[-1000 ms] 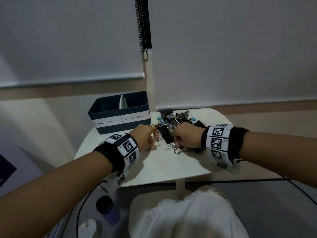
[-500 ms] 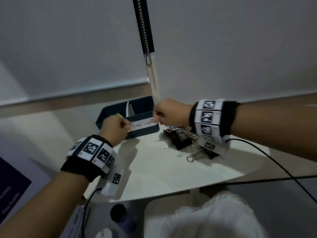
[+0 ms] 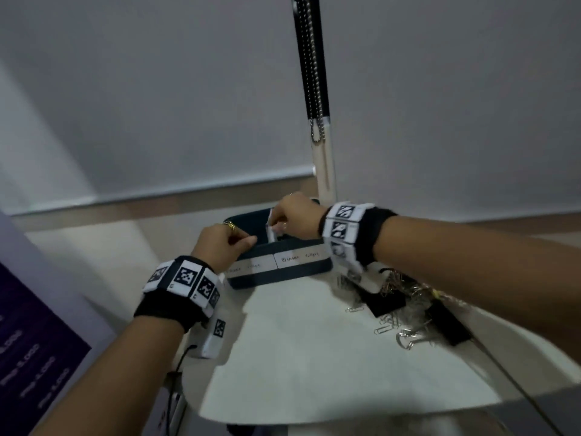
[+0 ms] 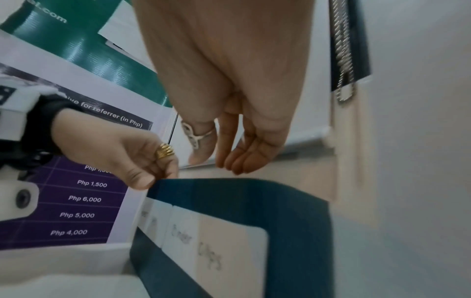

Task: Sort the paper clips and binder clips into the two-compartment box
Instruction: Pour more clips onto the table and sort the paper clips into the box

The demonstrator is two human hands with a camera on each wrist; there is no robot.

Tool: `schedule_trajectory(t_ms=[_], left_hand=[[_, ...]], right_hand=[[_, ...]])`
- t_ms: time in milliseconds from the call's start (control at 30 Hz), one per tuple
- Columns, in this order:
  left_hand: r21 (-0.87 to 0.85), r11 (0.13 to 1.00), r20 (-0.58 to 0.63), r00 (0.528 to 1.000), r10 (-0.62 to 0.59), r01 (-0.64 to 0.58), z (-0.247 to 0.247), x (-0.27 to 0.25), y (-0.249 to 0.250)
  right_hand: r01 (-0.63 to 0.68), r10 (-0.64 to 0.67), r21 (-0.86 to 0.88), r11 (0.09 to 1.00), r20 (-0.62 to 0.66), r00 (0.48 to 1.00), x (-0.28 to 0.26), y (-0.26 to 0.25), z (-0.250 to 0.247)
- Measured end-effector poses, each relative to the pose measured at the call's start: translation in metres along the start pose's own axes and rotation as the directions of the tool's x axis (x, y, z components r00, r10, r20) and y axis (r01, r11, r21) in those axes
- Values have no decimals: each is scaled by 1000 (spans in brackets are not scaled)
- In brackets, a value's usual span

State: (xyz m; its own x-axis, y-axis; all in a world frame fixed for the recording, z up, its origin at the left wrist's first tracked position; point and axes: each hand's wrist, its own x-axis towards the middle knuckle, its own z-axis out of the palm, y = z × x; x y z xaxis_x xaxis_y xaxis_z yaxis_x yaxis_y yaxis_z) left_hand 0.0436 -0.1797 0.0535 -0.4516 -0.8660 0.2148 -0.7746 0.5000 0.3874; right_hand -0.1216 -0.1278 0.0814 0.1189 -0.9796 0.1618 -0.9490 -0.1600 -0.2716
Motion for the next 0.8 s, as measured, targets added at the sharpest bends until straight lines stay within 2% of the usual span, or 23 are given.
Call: schedule_trajectory(t_ms=[67,133,300,333,400,467,567,633,700,800], left_hand=[[40,998,54,997,52,-54,2,-11,-3],[102,991,25,996,86,-89,8,-17,-6],[151,984,-11,995,95,-92,17,-31,5],[171,978,-34,991,127,-120,18,-36,13],[176,957,-43,970,241,-230,21,-48,39],[83,926,47,930,365,-368,30,-58,70],[20,877,236,854,463,-481,57,-63,120],[24,880,311,840,444,-474,76,-58,147],[82,893,360,849,387,-442,91,-50,164],[139,906,362,872,329,-399,101,-43,173]], right_hand=[[9,-9,12,1000,14,1000,-20,11,-10],[-11,11,19,1000,21,1000,-38,24,-15],[-49,48,-11,999,-75,996,-81,51,-24],[-67,66,-36,997,-53,996,-91,57,-26],[-114,122,-111,987,71,990,-112,67,-28],[-143,180,-180,973,212,961,-130,73,-25],[-128,206,-272,954,280,938,-144,76,-19],[-91,192,-345,934,273,942,-146,78,-12],[-81,184,-370,926,251,950,-145,81,-3],[-122,200,-346,930,197,960,-144,86,3]])
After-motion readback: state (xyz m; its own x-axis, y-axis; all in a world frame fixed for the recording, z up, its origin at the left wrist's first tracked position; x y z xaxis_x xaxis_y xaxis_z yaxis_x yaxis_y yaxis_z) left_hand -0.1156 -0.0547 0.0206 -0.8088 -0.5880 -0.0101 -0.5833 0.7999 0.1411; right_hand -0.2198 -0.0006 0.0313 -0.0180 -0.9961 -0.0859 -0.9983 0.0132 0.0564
